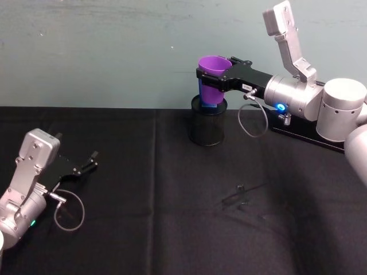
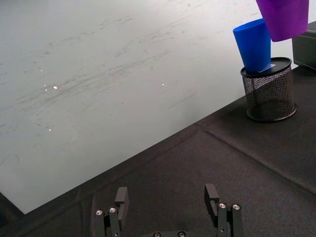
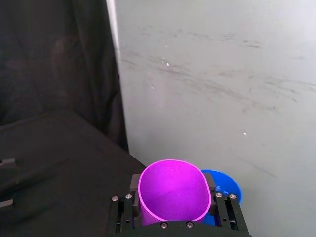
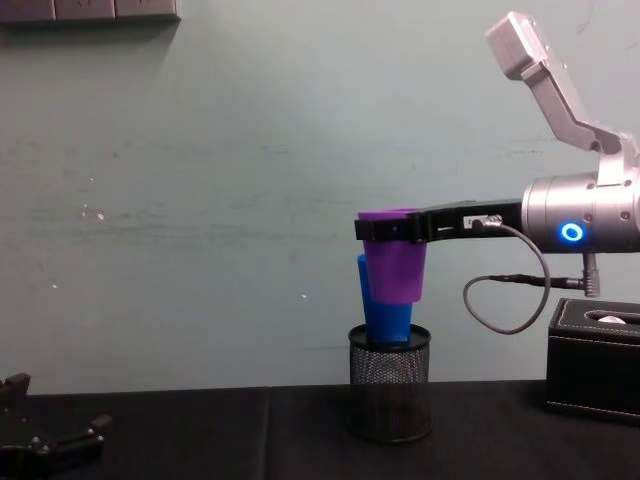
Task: Pick up one cup with a gripper and tap it against the other cup.
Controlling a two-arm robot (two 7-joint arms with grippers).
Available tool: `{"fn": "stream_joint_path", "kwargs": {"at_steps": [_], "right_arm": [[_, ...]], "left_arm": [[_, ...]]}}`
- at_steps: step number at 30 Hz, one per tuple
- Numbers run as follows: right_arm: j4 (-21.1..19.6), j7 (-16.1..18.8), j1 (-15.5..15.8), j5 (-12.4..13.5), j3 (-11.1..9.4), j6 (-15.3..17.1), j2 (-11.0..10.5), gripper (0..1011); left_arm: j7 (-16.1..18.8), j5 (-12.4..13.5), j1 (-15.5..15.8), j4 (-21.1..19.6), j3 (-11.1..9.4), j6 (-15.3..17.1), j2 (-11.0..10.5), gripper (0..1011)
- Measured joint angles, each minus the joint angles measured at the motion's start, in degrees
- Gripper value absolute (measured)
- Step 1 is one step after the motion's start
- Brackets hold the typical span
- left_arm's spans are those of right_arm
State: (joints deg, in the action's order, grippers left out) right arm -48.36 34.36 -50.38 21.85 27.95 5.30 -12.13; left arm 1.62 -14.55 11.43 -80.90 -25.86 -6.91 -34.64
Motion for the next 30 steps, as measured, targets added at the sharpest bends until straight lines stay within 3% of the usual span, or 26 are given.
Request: {"fn": "stream_joint_path", "kwargs": {"at_steps": [30], "right_arm": [[1.3,-5.0,0.3,-2.5,-2.1,-0.7,2.0,746]], "left_arm": [[0.0,0.0,0.0,0.0,0.0,0.0,0.0,1011]]}}
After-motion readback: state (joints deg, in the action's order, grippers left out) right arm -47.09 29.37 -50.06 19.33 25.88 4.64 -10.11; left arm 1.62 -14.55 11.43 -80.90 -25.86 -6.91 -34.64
